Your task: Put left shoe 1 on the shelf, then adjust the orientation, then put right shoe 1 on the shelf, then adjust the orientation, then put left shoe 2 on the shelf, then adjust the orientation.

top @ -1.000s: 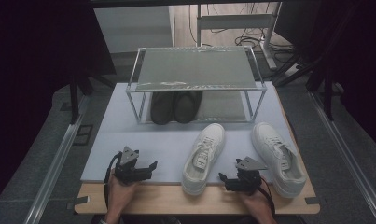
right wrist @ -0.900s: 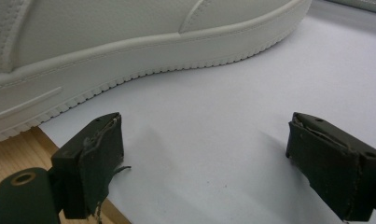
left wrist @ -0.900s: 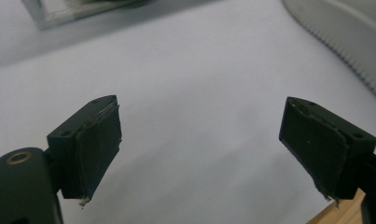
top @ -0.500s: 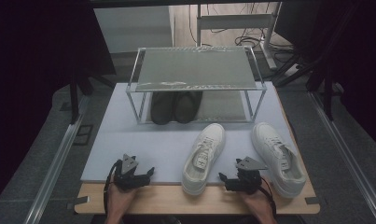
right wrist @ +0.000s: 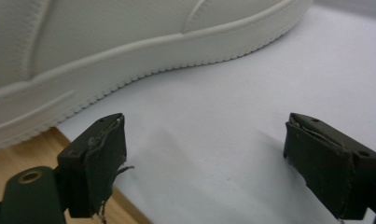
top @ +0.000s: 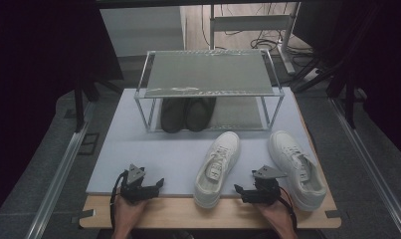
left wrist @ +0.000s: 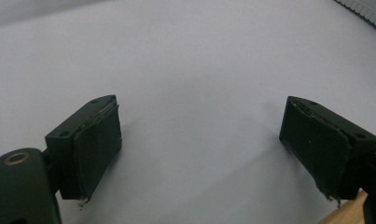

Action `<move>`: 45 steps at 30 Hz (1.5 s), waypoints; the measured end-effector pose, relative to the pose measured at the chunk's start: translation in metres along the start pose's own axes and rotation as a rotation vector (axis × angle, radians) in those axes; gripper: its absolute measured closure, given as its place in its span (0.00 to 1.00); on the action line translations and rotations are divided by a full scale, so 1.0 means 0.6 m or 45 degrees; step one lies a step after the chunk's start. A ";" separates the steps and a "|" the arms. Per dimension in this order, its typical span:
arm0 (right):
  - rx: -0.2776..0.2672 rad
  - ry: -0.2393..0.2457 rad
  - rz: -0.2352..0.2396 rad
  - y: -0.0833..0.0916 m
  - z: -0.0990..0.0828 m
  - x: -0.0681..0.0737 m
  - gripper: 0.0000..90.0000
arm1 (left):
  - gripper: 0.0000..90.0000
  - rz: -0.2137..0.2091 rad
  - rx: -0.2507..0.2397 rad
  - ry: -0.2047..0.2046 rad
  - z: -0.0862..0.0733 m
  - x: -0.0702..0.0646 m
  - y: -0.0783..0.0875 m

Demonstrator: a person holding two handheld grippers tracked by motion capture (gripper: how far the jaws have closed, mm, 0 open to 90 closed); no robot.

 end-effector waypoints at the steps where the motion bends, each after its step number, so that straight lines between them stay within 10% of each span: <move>1: -0.001 -0.013 0.012 0.002 0.002 0.001 0.14 | 0.13 0.000 0.000 0.001 0.000 0.000 0.000; 27: -0.041 0.063 0.254 0.057 0.068 0.040 0.91 | 0.14 0.008 0.000 0.009 0.000 -0.001 0.000; 45: -0.023 0.123 0.390 0.055 0.121 0.080 0.99 | 0.14 0.010 0.000 0.012 0.000 -0.001 0.000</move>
Point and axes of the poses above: each handheld gripper's, and its own axes: y roughly backward along the jaws, z roughly out of its top, x roughly to its left, the point moved 2 cm from there along -y, roughly forward along the jaws, and after that the axes turned 7 degrees about y, right-handed, at the moved point
